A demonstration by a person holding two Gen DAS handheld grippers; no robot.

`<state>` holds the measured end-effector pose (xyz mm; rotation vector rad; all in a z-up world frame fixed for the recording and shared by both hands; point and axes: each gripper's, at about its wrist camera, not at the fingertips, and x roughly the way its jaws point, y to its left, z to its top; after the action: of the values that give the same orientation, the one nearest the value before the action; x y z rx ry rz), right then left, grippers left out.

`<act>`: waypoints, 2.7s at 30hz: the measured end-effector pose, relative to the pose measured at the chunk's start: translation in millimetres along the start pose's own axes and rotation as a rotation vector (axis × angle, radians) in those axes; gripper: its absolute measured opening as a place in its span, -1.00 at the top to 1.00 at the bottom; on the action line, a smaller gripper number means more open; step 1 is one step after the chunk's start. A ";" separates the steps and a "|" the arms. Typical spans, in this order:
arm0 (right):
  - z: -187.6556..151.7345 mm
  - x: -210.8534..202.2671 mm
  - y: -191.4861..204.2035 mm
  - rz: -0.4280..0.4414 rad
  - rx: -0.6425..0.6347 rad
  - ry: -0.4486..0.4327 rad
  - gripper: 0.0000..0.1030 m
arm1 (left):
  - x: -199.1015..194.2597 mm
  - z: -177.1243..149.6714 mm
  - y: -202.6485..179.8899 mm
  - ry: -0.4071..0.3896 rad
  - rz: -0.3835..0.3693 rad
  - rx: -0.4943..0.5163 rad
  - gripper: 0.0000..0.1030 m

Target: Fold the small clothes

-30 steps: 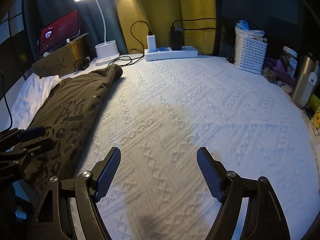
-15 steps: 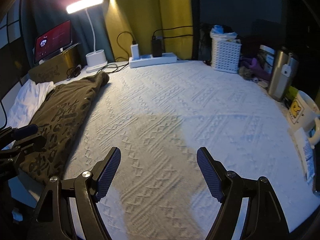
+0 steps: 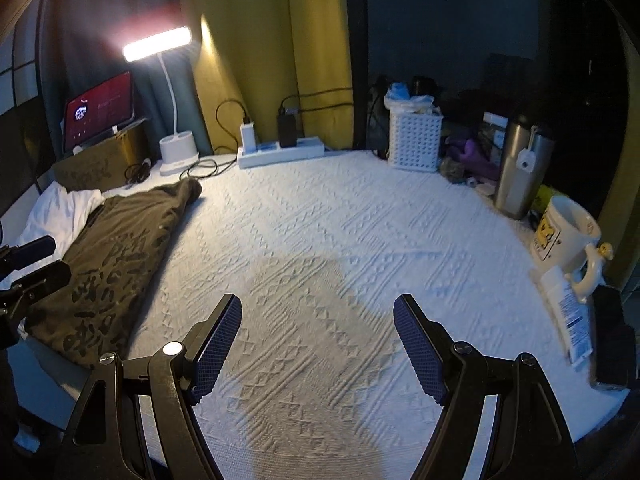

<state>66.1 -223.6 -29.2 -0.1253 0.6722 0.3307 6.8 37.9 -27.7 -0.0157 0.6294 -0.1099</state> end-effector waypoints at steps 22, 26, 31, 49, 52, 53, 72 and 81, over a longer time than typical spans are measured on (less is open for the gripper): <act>47.9 -76.6 26.1 0.017 -0.076 -0.190 -0.56 | -64.8 37.2 8.1 -0.195 0.049 -0.008 -0.42; 54.2 -89.8 35.0 0.026 -0.085 -0.219 -0.56 | -78.9 41.0 8.8 -0.208 0.063 0.017 -0.42; 60.2 -106.3 45.4 0.041 -0.091 -0.257 -0.59 | -97.1 42.9 5.1 -0.230 0.081 0.063 -0.42; 80.3 -154.1 76.1 0.045 -0.132 -0.354 -0.75 | -144.7 55.4 25.9 -0.353 0.148 0.037 -0.69; 84.8 -165.3 76.0 0.038 -0.117 -0.374 -0.76 | -152.8 58.8 27.6 -0.376 0.154 0.036 -0.76; 86.5 -169.5 75.5 0.037 -0.110 -0.381 -0.76 | -155.6 59.4 28.1 -0.384 0.156 0.035 -0.77; 96.1 -194.2 72.9 0.039 -0.101 -0.422 -0.88 | -160.9 60.8 41.1 -0.384 0.184 -0.036 -0.79; 96.5 -184.8 77.7 0.044 -0.112 -0.397 -0.88 | -154.9 59.5 47.8 -0.369 0.197 -0.058 -0.79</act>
<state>-38.7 -177.4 161.5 -0.1463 0.2634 0.4215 -77.9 100.9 109.0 -0.0289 0.2629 0.1004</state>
